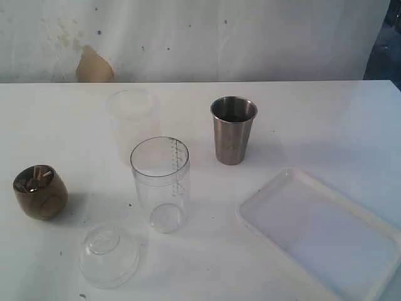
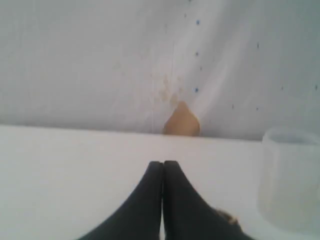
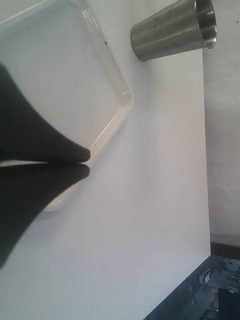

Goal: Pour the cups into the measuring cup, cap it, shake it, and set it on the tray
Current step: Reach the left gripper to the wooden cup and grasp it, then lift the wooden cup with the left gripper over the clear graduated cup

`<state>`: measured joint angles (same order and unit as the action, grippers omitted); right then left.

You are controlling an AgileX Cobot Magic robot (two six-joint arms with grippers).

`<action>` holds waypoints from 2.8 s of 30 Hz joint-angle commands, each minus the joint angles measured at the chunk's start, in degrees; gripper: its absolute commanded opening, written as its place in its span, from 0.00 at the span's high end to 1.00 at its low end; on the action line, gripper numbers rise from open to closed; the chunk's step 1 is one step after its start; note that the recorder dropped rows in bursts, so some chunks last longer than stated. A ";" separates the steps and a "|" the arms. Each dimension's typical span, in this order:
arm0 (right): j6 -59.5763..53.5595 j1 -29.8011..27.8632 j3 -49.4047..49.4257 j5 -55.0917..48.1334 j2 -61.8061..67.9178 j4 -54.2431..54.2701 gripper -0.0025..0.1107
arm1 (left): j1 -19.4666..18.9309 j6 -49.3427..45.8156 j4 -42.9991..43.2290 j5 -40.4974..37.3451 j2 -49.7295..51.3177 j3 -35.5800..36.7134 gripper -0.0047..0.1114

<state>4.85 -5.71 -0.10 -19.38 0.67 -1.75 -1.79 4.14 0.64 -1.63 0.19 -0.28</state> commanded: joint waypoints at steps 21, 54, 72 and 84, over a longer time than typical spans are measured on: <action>-0.07 0.02 0.10 0.21 -0.04 -0.26 0.98 | -0.22 24.09 19.44 37.60 41.79 0.28 0.06; -0.07 0.02 0.10 0.21 -0.04 -0.26 0.98 | -0.22 7.74 21.27 64.88 111.43 -15.57 0.06; -0.07 0.02 0.10 0.21 -0.04 -0.26 0.98 | -0.22 8.65 31.40 65.10 110.63 -17.16 0.96; -0.07 0.02 0.10 0.21 -0.04 -0.26 0.98 | 1.72 24.28 39.59 51.22 92.58 -24.03 0.96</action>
<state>4.85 -5.71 -0.10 -19.38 0.67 -1.75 -1.59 23.39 36.05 53.06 96.87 -21.48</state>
